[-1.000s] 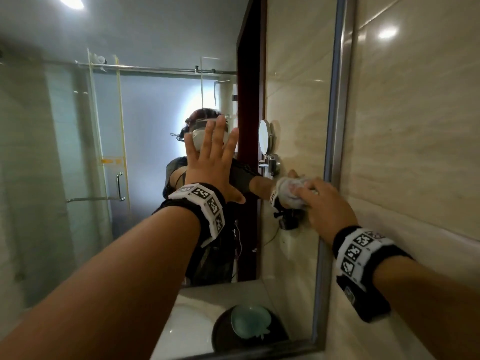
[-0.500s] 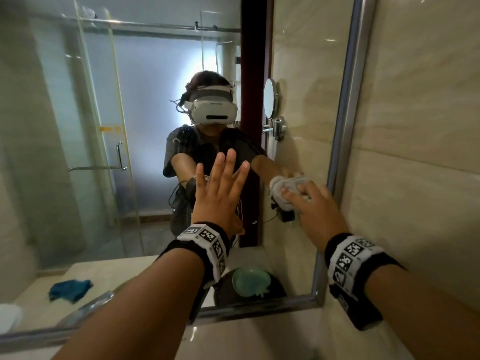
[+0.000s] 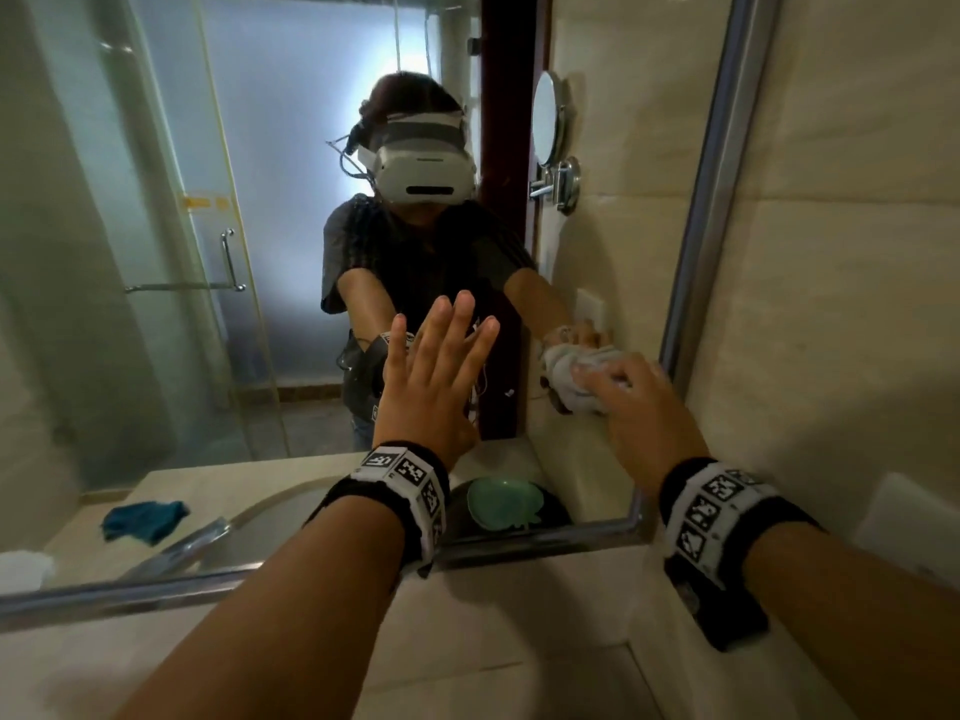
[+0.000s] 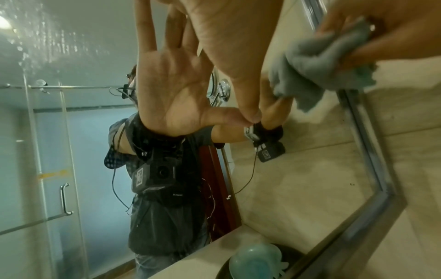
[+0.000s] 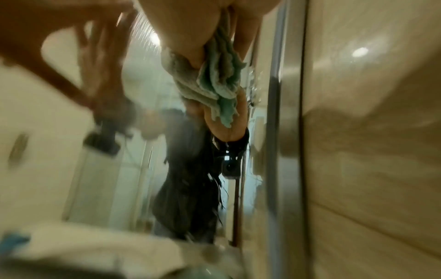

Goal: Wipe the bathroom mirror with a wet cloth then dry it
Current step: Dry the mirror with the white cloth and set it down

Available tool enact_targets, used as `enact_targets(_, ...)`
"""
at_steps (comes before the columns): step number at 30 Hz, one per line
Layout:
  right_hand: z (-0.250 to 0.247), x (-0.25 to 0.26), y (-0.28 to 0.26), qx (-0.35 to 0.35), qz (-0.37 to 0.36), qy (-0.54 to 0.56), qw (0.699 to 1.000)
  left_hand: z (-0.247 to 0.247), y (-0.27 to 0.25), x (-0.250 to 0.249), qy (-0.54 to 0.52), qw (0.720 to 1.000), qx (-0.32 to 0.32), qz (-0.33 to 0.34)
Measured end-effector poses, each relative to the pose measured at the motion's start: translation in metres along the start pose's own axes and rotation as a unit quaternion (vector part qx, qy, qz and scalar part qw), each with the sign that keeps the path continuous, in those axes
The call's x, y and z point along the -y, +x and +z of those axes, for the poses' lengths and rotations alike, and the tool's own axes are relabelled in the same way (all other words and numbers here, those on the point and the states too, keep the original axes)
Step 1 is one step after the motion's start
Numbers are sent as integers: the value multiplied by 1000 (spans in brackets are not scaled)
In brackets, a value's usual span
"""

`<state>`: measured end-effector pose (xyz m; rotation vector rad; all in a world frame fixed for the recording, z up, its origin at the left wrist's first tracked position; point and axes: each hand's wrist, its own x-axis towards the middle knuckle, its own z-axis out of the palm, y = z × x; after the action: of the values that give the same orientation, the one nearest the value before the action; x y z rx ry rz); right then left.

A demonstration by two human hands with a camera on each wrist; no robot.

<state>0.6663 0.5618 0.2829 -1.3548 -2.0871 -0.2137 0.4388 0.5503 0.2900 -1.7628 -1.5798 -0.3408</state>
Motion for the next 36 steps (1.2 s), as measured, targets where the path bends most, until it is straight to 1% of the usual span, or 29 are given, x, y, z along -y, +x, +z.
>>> enact_targets(1, 1, -3, 10, -48, 11, 12, 999, 3, -2, -2, -5, 1000, -6, -4)
enact_targets(2, -5, 2, 16, -62, 33, 24, 997, 6, -4, -4, -13, 1000, -12, -7)
enact_targets(4, -3, 5, 17, -106, 18, 80, 991, 13, -10, -8, -23, 999, -20, -12)
enact_targets(5, 4, 2, 16, -138, 0, 104, 985, 17, -13, -10, -22, 999, -20, -14)
enact_targets(6, 8, 3, 11, -141, -2, 123, 982, 20, -16, -12, -18, 1000, -15, -17)
enact_targets(7, 17, -1, 6, -126, -15, 101, 987, 24, -19, -14, -15, 1000, -7, -18)
enact_targets(8, 26, -4, 0, -86, -12, 73, 994, 28, -23, -17, -14, 1000, 3, -18)
enact_targets(9, 38, -12, -7, -66, -26, 37, 997, 32, -27, -20, -12, 1000, 12, -17)
enact_targets(10, 46, -17, -17, -48, -16, 34, 998, 37, -33, -22, -9, 1000, 21, -16)
enact_targets(12, 64, -26, -38, -54, -58, -3, 997, 48, -45, -28, -6, 999, 34, -12)
enact_targets(13, 75, -32, -49, -61, -100, -37, 992, 53, -51, -31, -6, 999, 38, -9)
enact_targets(14, 85, -38, -61, -61, -127, -62, 988, 57, -55, -34, -5, 999, 41, -8)
enact_targets(16, 104, -50, -76, -71, -139, -79, 985, 64, -62, -38, -7, 999, 44, -9)
enact_targets(17, 112, -53, -83, -56, -135, -84, 986, 66, -63, -40, -11, 999, 41, -10)
enact_targets(19, 122, -56, -94, -2, -121, -99, 988, 70, -67, -43, -17, 999, 39, -15)
enact_targets(21, 123, -57, -96, 33, -115, -108, 987, 75, -70, -46, -17, 999, 39, -16)
enact_targets(23, 120, -56, -95, 19, -110, -98, 989, 77, -72, -48, -15, 999, 42, -14)
enact_targets(25, 111, -52, -92, -20, -91, -90, 991, 79, -74, -50, -14, 999, 42, -12)
enact_targets(27, 108, -48, -92, -53, -73, -75, 993, 83, -76, -50, -16, 999, 29, -14)
enact_targets(28, 109, -48, -93, -52, -68, -76, 993, 85, -77, -50, -16, 1000, 21, -15)
enact_targets(29, 113, -49, -95, -44, -65, -83, 993, 87, -78, -50, -12, 1000, 16, -15)
enact_targets(31, 121, -50, -101, 0, -61, -89, 994, 88, -80, -49, 1, 1000, 19, -13)
enact_targets(33, 123, -47, -106, 42, -39, -74, 996, 86, -82, -49, 4, 999, 33, -6)
enact_targets(36, 117, -41, -106, 73, -4, -28, 997, 77, -86, -47, 4, 999, 51, -3)
